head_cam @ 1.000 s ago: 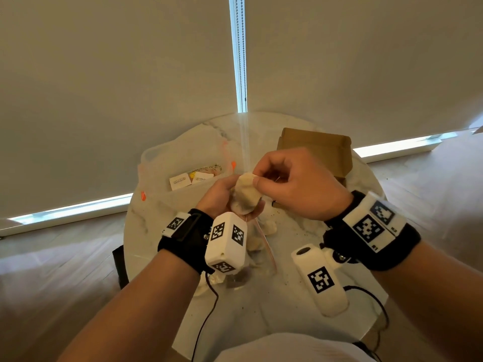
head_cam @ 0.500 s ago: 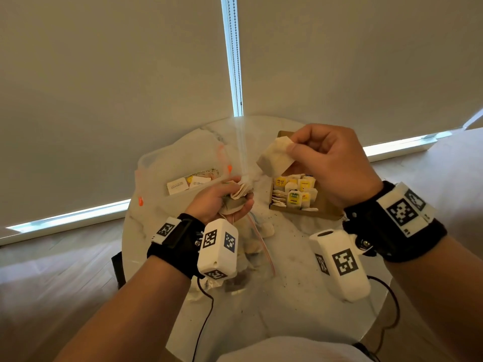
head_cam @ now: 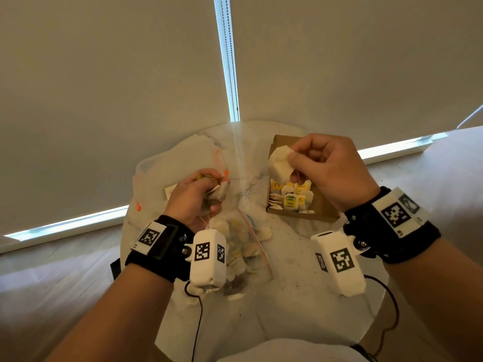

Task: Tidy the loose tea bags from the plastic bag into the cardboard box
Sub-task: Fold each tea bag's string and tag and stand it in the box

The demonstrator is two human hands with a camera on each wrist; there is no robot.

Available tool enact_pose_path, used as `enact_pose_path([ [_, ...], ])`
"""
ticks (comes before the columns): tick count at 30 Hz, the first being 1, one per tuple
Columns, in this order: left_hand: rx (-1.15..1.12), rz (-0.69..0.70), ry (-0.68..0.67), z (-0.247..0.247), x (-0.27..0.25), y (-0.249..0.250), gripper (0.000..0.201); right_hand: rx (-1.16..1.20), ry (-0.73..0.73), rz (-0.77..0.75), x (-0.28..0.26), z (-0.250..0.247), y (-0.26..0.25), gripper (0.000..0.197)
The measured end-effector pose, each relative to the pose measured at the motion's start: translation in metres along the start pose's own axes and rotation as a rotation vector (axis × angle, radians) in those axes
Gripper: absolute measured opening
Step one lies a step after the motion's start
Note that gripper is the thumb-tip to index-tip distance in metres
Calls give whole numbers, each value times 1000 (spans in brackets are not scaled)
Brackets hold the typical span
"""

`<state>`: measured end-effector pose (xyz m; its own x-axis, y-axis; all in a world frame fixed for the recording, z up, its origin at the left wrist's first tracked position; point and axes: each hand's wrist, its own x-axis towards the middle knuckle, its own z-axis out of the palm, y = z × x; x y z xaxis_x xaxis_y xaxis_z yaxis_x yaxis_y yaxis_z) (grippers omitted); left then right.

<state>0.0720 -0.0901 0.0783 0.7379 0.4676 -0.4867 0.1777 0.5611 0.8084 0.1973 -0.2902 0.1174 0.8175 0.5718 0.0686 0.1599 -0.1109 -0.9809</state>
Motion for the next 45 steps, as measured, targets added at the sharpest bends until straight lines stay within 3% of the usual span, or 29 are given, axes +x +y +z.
enact_pose_path([
  [7, 457, 309, -74, 22, -19, 2, 3, -151, -54, 14, -6, 15, 21, 4],
  [12, 679, 533, -98, 37, -28, -1, 5, -128, 13, 50, -6, 29, 24, 8],
  [19, 680, 512, -42, 38, -27, -1, 11, 157, -78, 128, -12, 37, 11, 15],
  [25, 627, 496, 14, 34, -25, 4, 8, 130, -126, 64, -12, 40, 13, 21],
  [30, 599, 497, 22, 33, -24, 13, 8, 75, -139, 24, -12, 38, 16, 11],
  [45, 550, 398, -51, 45, -18, 33, 3, 19, -285, 159, -24, 40, 60, 10],
])
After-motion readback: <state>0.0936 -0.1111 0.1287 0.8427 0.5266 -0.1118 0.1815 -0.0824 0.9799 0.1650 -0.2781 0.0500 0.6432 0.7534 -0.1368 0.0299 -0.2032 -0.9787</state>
